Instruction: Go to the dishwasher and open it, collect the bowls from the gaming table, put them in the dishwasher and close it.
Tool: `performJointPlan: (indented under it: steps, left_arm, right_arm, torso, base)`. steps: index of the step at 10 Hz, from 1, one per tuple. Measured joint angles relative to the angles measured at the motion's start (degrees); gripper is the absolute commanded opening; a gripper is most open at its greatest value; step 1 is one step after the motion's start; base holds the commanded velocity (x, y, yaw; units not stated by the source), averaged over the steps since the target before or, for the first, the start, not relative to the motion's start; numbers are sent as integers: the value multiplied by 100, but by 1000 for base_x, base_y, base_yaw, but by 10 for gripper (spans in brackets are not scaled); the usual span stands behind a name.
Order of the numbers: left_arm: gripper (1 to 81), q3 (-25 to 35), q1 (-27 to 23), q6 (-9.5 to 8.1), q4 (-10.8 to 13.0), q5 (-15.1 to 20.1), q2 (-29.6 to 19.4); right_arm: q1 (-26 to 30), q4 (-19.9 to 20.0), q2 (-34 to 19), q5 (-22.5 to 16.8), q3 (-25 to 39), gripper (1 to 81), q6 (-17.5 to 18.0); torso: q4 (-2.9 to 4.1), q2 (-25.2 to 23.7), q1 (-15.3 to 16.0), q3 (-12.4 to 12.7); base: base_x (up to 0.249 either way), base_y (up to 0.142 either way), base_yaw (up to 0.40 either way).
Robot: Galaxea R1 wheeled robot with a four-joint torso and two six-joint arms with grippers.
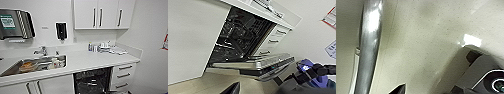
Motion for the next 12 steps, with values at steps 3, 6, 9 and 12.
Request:
performJointPlan:
  steps: [3, 6, 9, 12]
  left_arm:
    - [811, -870, 274, -6, -2, 194, 657]
    - [811, -2226, 738, -56, -5, 232, 1718]
    - [811, -3547, 1360, -265, -5, 235, 2787]
    - [811, -4791, 1766, -434, -2, 216, 3818]
  right_arm:
    - [-207, -336, -241, 215, 255, 811, -1574]
    - [-769, -535, -313, 571, 340, 811, -3677]
    - [-1408, -722, -250, 936, 130, 811, -4826]
    - [-1841, -1150, 87, 1334, -560, 811, -5063]
  torso:
    - [0, 0, 0, 0]
    - [0, 0, 0, 0]
    - [0, -2, 0, 0]
    - [0, -2, 0, 2]
  base:
    - [0, 0, 0]
    - [0, 0, 0]
    - [0, 0, 0]
    - [0, 0, 0]
